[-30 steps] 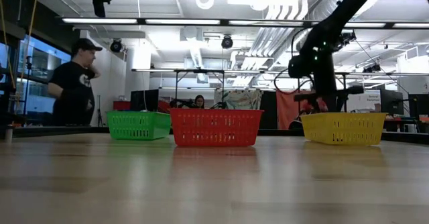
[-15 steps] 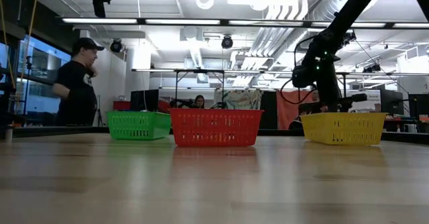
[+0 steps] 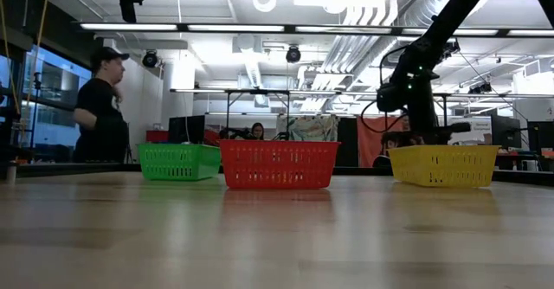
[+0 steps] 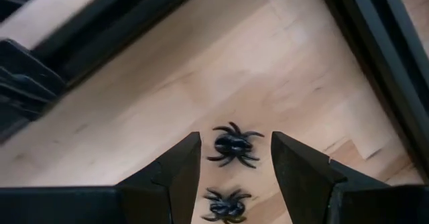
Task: Sort Halloween decoration
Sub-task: Put the black spider toy into the yellow bin
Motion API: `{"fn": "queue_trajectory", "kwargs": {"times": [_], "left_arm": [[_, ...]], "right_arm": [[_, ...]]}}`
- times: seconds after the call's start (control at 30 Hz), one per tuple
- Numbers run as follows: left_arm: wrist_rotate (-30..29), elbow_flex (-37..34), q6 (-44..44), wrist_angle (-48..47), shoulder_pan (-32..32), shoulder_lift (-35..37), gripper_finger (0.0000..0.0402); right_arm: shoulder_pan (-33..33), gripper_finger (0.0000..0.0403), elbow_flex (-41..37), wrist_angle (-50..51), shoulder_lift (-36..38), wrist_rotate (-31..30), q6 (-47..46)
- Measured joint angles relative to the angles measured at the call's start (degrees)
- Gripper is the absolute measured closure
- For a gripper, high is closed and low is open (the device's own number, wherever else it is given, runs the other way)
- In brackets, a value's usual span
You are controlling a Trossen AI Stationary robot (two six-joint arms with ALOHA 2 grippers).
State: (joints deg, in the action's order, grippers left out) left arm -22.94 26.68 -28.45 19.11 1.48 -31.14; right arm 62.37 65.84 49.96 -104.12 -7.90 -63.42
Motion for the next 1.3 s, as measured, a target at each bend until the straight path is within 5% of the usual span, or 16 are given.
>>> {"fn": "queue_trajectory", "kwargs": {"times": [0.87,1.3], "left_arm": [[0.00,0.00,-0.48,0.00,0.00,0.01,0.0195],[0.00,0.00,0.15,-0.11,0.00,0.00,0.0195]], "right_arm": [[-5.78,0.0226,-0.94,-7.23,-3.53,-1.90,-5.42],[-15.60,0.0226,-0.98,-14.12,-2.91,3.90,-3.14]]}}
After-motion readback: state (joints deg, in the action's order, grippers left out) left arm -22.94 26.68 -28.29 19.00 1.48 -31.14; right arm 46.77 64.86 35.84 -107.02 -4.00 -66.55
